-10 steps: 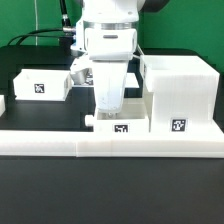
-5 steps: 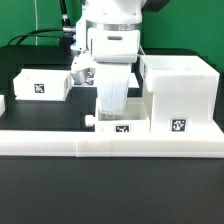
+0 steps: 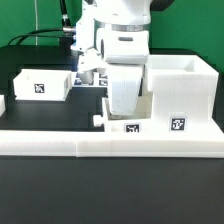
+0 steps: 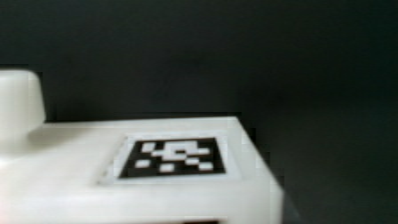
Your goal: Assemble drawer
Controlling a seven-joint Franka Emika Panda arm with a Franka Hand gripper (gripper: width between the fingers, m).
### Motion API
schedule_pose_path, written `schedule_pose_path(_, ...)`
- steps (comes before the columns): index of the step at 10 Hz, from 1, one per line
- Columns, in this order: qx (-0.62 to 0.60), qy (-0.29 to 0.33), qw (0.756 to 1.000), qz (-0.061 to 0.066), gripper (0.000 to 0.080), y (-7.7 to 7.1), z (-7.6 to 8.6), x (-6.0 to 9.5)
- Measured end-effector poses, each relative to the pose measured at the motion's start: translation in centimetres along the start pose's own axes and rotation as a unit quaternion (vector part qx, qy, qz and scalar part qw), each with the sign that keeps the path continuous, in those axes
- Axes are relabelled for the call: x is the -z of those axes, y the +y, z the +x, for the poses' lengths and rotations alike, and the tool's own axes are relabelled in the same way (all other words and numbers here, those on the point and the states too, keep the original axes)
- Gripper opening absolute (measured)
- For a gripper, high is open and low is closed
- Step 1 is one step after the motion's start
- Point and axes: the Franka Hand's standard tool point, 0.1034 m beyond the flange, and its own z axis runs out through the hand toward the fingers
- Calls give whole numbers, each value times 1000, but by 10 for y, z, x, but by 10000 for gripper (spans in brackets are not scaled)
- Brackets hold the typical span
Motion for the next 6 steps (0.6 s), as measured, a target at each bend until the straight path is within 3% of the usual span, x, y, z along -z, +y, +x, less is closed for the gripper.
schedule_pose_path(5,-3,0,1000,-3,49,2,1,0)
schedule_pose_path(6,-2,0,1000,-4,179,2,2,0)
